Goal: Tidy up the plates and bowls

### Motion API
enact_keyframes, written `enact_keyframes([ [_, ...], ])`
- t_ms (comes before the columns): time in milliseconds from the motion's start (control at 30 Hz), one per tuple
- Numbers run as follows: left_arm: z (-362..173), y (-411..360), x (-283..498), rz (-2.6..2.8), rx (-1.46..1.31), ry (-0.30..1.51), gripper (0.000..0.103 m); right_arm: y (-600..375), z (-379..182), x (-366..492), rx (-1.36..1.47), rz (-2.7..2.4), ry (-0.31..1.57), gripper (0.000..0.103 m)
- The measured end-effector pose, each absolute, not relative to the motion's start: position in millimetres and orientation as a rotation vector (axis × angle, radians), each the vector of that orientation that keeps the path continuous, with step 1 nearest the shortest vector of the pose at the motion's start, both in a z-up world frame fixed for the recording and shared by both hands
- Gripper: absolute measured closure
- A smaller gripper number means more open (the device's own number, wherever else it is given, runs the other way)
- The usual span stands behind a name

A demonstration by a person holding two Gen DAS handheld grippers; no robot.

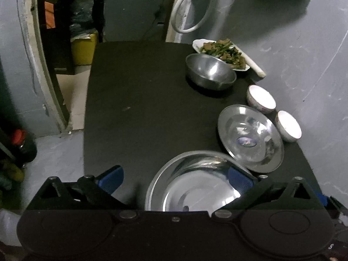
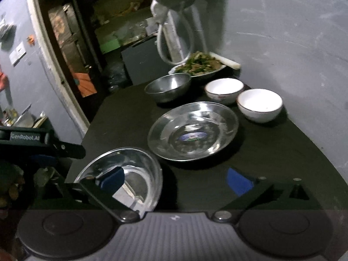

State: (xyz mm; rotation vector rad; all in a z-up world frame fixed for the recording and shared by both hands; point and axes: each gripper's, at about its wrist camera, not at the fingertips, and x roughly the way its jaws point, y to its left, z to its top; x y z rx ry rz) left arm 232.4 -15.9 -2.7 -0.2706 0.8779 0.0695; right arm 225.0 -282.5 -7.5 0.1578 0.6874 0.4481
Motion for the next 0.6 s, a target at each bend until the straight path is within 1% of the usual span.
enact_keyframes([
  [167, 1.2, -23.7, 244.8, 0.026, -0.262, 0.82, 0.001, -293.0, -9.4, 225.9, 0.158, 0.42, 0.674, 0.0],
  [400, -0.8, -32.2, 274.4, -0.029, -0.291, 0.799, 0.001, -307.9, -17.1, 235.6, 0.179, 0.366, 0.705, 0.0],
  [533, 0.1, -37.8, 298.3, -0.064, -0.288, 0.818, 0.001, -314.3, -22.9, 241.8, 0.199, 0.333, 0.716, 0.0],
  [600, -1.1, -41.5, 314.9, -0.073, -0.265, 0.875, 0.001, -317.3, -24.3, 246.0, 0.209, 0.32, 0.712, 0.0],
])
